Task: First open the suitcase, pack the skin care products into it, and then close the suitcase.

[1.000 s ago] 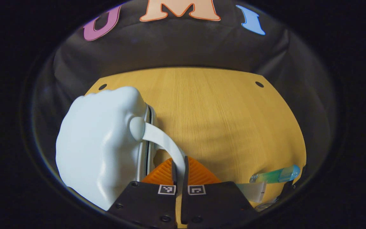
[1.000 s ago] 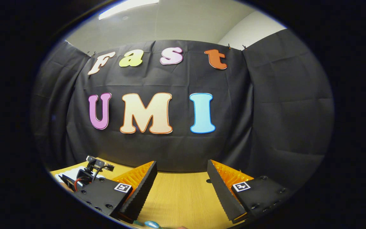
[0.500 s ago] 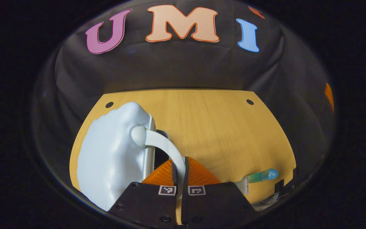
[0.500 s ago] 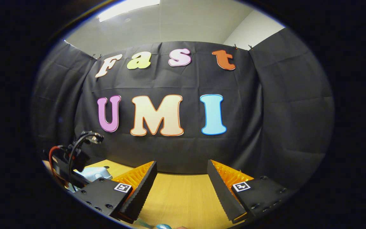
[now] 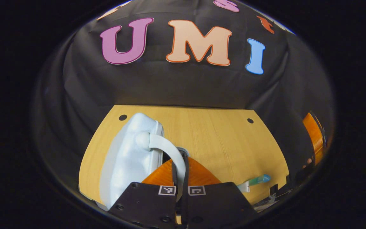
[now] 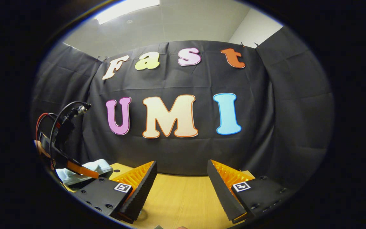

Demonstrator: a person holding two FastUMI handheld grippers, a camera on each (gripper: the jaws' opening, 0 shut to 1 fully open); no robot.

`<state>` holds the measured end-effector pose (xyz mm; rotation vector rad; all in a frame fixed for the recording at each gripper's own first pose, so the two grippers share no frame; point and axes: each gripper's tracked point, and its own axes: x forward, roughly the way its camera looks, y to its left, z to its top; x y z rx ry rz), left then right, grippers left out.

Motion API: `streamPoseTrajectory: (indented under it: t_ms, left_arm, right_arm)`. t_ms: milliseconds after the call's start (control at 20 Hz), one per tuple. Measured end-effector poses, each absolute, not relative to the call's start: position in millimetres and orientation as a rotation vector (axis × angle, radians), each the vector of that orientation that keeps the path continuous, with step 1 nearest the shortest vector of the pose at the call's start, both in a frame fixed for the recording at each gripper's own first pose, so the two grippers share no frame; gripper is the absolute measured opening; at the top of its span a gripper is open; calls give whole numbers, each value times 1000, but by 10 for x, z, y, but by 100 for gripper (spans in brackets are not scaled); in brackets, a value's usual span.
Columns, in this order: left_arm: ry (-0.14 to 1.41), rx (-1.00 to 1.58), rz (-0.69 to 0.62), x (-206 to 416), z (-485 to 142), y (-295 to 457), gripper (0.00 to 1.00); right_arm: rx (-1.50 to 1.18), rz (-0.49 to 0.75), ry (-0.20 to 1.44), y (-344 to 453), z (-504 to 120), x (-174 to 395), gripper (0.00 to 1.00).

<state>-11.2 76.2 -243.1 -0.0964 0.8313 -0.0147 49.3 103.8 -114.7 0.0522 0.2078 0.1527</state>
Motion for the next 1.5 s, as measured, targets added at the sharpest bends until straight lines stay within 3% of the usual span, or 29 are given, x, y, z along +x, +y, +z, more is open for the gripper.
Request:
streamPoseTrajectory:
  t_ms: [850,1500]
  left_arm:
    - [718,-33,96,-93,-2047,2609,0]
    - [706,-104,249,-266,-2407,3825,0]
  right_arm:
    - [40,131,219,2097,-1247,567,99]
    - [63,100,239,2464,-1260,604,99]
